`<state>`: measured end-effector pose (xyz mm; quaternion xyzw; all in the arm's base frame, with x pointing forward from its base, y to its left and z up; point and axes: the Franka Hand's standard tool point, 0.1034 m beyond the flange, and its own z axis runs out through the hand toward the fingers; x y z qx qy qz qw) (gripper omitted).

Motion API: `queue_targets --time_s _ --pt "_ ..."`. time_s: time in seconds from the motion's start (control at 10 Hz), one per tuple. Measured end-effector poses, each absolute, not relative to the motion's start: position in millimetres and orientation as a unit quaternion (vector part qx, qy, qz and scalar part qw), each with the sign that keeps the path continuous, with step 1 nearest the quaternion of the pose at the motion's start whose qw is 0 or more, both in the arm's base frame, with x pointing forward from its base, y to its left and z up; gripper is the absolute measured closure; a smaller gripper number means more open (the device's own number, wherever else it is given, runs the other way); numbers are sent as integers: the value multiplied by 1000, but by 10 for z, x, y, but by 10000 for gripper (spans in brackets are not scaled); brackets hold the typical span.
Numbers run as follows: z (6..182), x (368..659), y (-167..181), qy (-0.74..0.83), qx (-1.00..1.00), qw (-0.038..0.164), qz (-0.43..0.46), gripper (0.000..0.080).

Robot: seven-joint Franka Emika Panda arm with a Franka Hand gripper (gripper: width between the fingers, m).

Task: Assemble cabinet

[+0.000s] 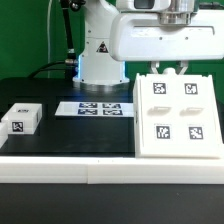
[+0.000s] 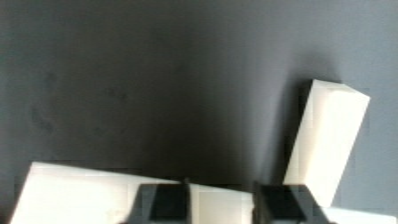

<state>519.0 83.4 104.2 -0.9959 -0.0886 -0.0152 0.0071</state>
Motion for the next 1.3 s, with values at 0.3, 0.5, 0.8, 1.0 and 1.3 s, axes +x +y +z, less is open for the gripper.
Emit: queue_targets --time_s 0.3,0.5,0.8,1.0,1.3 --pt "1103 5167 837 -92 -996 6 -4 650" --pt "1216 5248 810 -96 -995 5 14 670" --pt "1226 5298 813 -99 -995 5 12 685" --pt "1225 5296 812 -99 -995 5 13 694" --pt "1325 5340 797 -99 -995 5 26 708"
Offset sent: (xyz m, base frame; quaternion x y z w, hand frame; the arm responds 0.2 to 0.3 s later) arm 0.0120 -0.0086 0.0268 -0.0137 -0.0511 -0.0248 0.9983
